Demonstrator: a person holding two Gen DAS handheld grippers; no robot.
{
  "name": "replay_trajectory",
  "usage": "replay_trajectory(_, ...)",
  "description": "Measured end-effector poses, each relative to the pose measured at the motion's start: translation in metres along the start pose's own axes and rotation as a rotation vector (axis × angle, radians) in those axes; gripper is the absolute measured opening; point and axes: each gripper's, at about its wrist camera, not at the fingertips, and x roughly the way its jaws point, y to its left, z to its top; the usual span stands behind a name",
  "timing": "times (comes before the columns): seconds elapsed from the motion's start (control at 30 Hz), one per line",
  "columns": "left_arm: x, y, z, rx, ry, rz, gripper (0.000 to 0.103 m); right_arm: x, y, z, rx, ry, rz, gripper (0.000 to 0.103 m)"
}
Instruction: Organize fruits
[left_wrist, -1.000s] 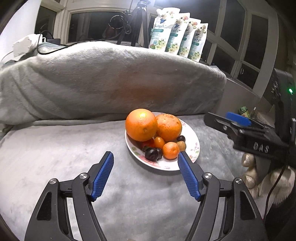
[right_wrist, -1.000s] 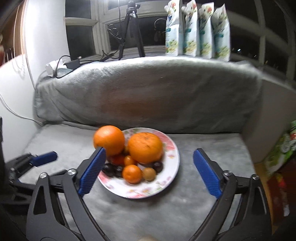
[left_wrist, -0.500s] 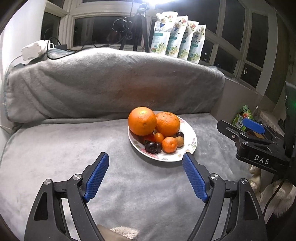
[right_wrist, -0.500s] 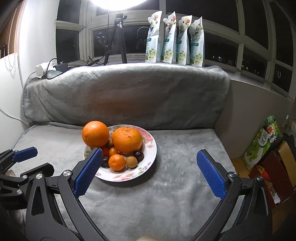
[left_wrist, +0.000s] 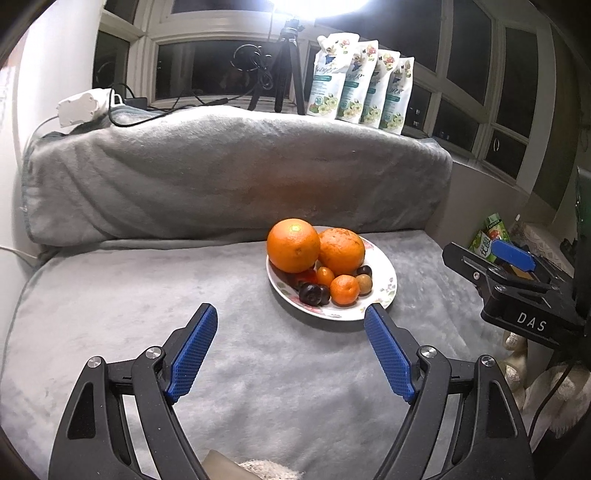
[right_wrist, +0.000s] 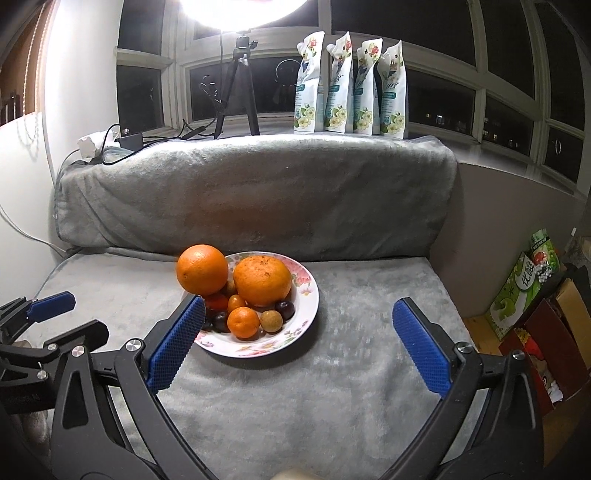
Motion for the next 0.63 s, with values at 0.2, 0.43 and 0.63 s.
replay_trajectory(0.2, -0.0024, -0.0012, -0.0003, 0.003, -0.006, 0.000, 0.082, -0.0031, 0.0004, -0.0013, -0.001, -0.002, 0.001, 0.103)
replay_trajectory(0.43, -0.0063, -0.0026, -0.0001, 0.007, -0.021, 0.001, 0.082, -0.0046, 0.0004, -0.0016, -0.001, -0.002, 0.000, 0.103)
replay_trajectory(0.63, -0.0070, -0.0025, -0.0023, 0.011, -0.022, 0.004, 0.082, -0.0010, -0.0009, -0.0023, -0.010, 0.008, -0.008, 0.103)
